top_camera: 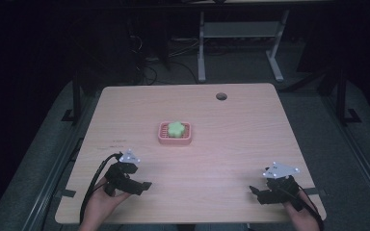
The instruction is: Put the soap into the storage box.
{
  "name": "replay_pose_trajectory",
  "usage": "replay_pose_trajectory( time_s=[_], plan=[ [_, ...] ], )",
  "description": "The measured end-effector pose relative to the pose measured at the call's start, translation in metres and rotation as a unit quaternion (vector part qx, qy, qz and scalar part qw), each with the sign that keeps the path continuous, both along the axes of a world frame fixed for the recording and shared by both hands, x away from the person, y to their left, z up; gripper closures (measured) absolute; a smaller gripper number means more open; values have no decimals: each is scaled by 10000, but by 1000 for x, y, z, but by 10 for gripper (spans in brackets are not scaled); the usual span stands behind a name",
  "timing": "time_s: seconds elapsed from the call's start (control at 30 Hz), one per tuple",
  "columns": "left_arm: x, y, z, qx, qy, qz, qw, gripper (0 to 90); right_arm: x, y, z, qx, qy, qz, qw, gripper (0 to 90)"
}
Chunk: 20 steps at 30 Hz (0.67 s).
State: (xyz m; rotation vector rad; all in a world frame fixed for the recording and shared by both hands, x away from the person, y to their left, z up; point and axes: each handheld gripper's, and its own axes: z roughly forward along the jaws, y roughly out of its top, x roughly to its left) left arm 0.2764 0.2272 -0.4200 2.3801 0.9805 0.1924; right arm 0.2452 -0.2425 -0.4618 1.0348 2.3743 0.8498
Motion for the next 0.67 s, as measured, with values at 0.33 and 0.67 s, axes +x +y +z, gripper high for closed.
replay_pose_trajectory(
  time_s=[0.33,0.67],
  plan=[
    [-12,15,-5,-92,6,165,9998,198,0,0,0,-14,-7,-16,10000,139],
    [-15,21,-12,-160,-24,325,9993,198,1,0,0,-7,-15,1,10000,139]
  ],
)
